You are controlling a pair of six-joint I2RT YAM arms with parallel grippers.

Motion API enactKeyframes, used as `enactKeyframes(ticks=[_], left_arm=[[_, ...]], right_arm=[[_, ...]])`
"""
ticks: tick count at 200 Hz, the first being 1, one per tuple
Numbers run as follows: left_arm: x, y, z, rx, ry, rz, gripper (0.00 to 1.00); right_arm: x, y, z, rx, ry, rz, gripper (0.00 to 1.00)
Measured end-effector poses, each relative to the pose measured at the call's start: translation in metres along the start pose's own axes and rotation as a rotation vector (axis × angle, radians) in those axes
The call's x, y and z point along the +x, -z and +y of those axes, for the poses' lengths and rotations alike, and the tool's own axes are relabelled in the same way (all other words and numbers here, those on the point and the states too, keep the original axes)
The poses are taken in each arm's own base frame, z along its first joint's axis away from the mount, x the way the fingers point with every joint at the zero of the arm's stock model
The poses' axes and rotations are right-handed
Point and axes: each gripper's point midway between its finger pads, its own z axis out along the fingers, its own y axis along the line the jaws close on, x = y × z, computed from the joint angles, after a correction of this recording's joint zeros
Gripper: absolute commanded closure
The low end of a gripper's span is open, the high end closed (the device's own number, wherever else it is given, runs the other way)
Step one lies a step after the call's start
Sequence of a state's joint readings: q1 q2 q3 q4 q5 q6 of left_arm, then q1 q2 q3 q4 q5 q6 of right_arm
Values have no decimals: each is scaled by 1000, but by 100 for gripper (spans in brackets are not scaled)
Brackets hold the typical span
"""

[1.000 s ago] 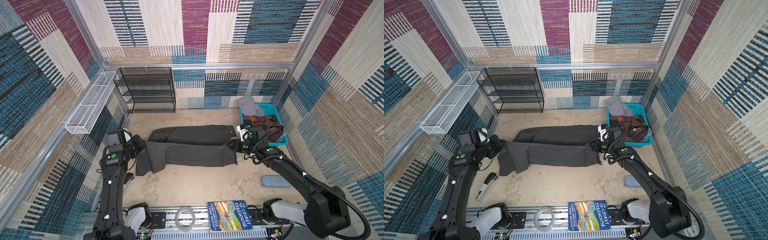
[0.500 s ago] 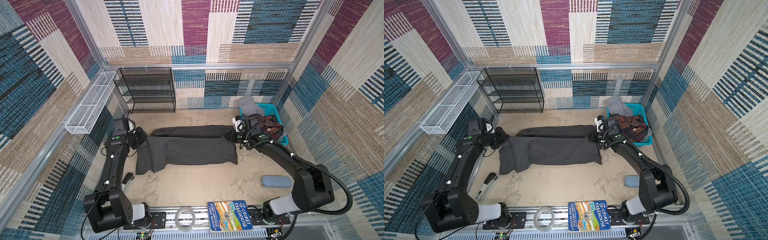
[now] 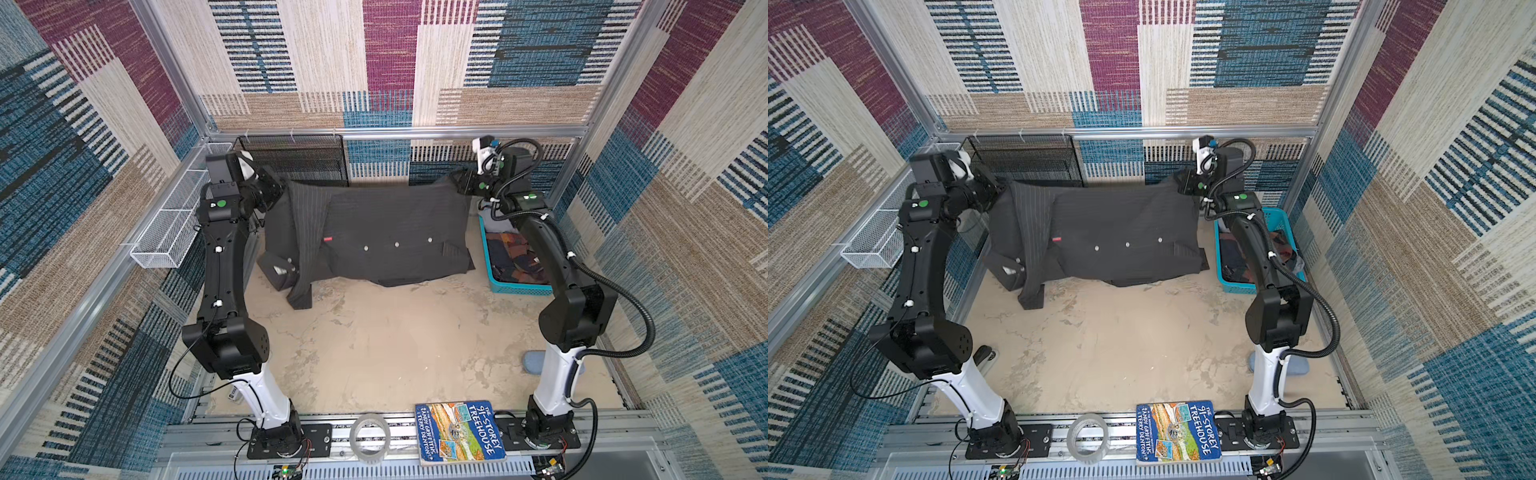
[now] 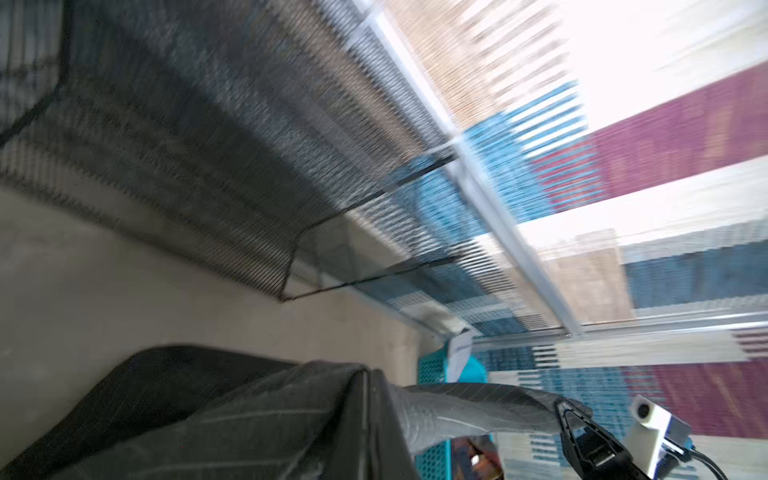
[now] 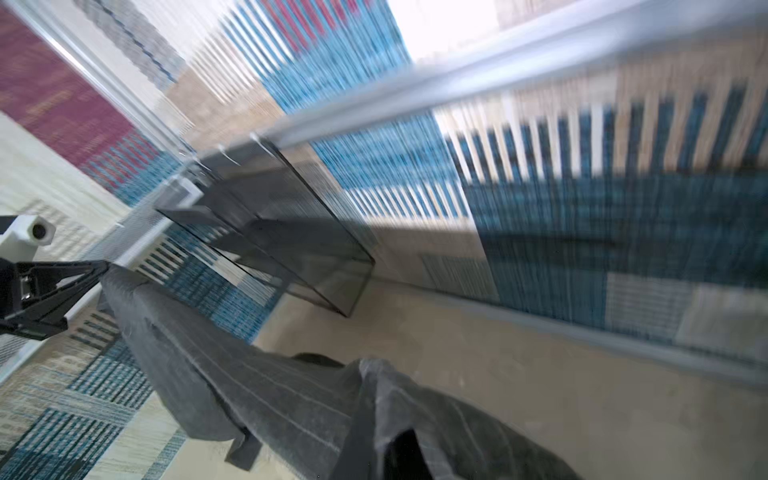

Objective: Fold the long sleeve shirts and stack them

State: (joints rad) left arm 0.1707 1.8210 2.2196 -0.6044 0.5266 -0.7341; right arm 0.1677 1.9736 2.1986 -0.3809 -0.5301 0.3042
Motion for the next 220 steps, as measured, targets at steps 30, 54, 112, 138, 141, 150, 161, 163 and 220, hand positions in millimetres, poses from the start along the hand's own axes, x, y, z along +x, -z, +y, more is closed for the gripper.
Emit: enactKeyframes(ticks=[30,54,112,138,141,150,161,163,220], left_arm=[[-14,72,-85,168,-97,-87,100],[33,101,-69,143,-75,-35,100],[231,119,138,-288,161,211,100],[269,130,178,-384,199,244,100],[271,130,180,-390,200,245,100],[272,131,184,-406,198,242,100],[271,132,185,-412,185,240,100],[270,132,186,-416,182,239,100],[266,122,192,-454,151,292,100]], right_arm=[[-45,47,56,-86,121,-94,100],[-7,76,67,-111,119,-44,100],[292,140,5,16,-275,408,100],[344,170,2,67,-361,465,100],[346,172,1,77,-363,464,100],[350,177,1,90,-376,463,100],[350,180,3,92,-379,457,100],[350,181,4,92,-380,455,100],[351,173,-12,176,-424,482,100]])
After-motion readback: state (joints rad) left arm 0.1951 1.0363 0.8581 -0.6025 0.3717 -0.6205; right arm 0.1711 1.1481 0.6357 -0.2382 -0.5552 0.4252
